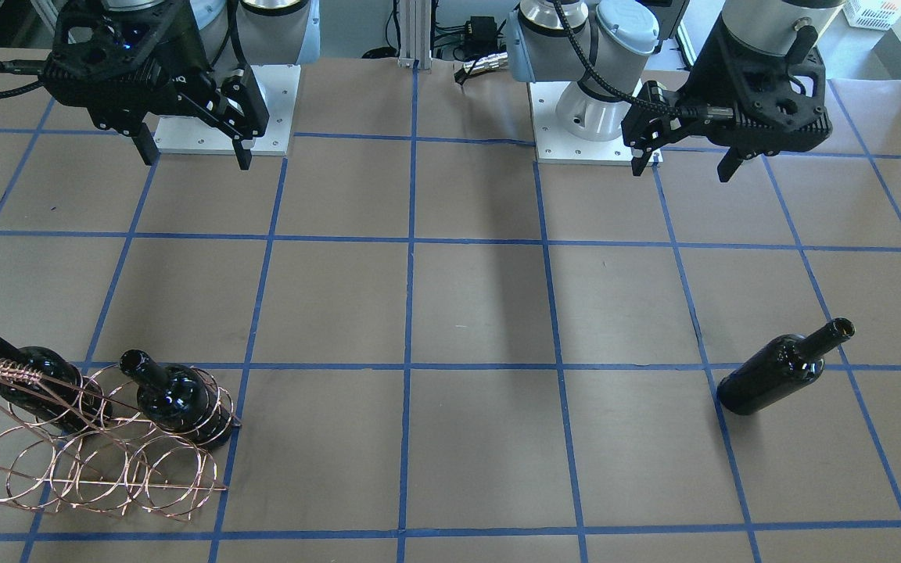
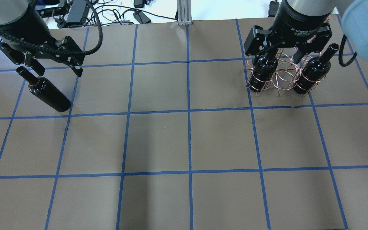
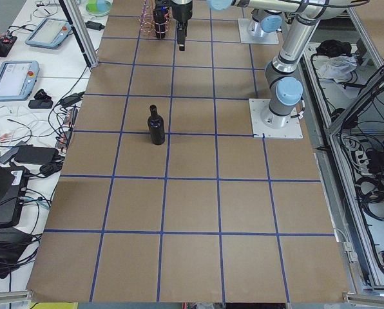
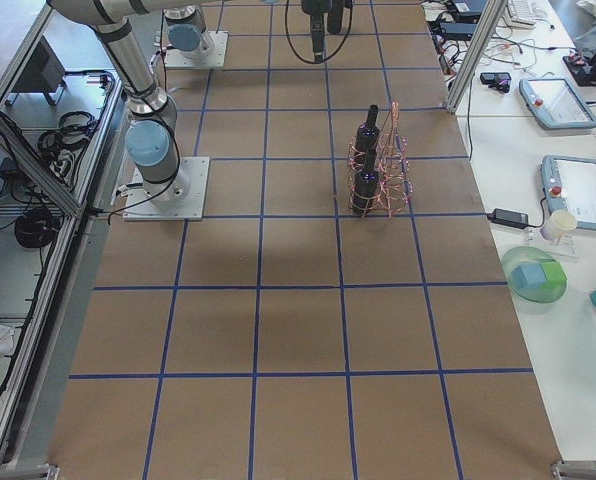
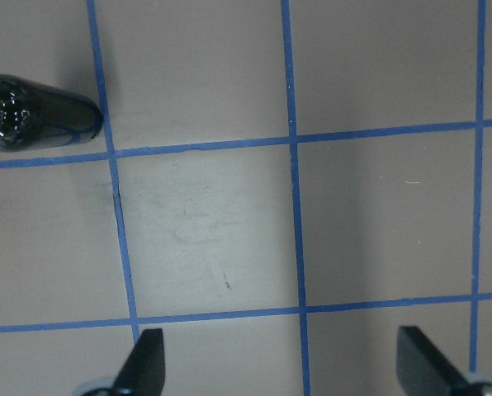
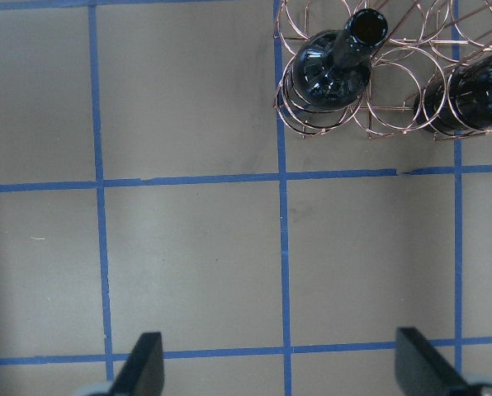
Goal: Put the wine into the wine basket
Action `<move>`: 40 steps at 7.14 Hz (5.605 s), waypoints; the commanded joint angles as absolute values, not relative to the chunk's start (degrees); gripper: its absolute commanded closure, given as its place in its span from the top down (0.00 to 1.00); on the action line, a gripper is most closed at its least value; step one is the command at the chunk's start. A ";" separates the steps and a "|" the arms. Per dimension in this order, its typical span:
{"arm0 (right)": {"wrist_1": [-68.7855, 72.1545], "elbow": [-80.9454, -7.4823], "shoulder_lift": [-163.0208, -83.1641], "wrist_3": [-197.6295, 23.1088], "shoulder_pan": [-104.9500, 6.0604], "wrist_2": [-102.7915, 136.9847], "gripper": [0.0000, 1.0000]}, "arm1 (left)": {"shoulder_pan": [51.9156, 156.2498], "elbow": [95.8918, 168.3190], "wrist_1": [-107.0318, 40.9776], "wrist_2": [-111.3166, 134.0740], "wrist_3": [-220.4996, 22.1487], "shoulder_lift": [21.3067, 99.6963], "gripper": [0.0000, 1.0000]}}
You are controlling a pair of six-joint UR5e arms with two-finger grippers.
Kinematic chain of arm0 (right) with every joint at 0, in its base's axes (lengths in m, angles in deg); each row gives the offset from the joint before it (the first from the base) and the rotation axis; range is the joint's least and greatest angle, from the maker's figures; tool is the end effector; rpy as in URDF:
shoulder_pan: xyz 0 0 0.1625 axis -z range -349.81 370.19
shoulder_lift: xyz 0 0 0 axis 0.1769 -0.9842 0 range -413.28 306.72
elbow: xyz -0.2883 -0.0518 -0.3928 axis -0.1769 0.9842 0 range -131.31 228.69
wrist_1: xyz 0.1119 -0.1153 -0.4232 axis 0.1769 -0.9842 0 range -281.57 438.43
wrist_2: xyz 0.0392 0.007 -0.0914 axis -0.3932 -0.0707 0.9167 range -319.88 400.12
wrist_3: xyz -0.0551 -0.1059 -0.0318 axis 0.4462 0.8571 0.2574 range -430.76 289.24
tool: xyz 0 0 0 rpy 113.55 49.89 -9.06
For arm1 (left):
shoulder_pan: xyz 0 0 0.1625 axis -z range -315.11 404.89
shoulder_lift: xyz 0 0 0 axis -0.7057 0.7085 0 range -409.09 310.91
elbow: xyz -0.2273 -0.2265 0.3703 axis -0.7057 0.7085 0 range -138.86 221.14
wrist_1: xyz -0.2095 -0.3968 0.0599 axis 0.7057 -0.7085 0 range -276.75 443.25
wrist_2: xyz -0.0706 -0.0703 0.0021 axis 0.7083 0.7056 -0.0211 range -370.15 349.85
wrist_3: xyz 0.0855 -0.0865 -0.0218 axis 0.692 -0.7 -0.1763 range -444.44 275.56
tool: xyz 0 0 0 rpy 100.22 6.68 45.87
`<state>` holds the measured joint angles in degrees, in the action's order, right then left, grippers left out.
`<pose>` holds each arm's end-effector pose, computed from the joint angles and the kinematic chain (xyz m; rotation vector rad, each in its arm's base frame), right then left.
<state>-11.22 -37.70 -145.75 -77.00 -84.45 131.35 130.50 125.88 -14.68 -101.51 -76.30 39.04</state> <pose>0.1723 -0.5084 0.5849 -0.0455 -3.1254 0.1584 -0.0910 -0.5197 0.5809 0.1026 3.1178 0.0259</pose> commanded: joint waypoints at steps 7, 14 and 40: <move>-11.22 -37.70 -145.75 -77.00 -84.38 131.26 1.00 | 130.23 126.30 -14.48 -101.39 -76.45 39.06 1.00; -11.22 -37.70 -145.75 -77.00 -84.47 131.26 1.00 | 127.17 126.39 -15.18 -101.83 -76.36 39.15 1.00; -10.95 -37.70 -145.83 -77.00 -84.38 131.17 1.00 | 110.89 123.58 0.55 -102.35 -62.12 60.33 0.62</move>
<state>-11.02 -37.70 -145.78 -77.00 -84.46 131.17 110.89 123.62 0.55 -102.30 -62.12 60.34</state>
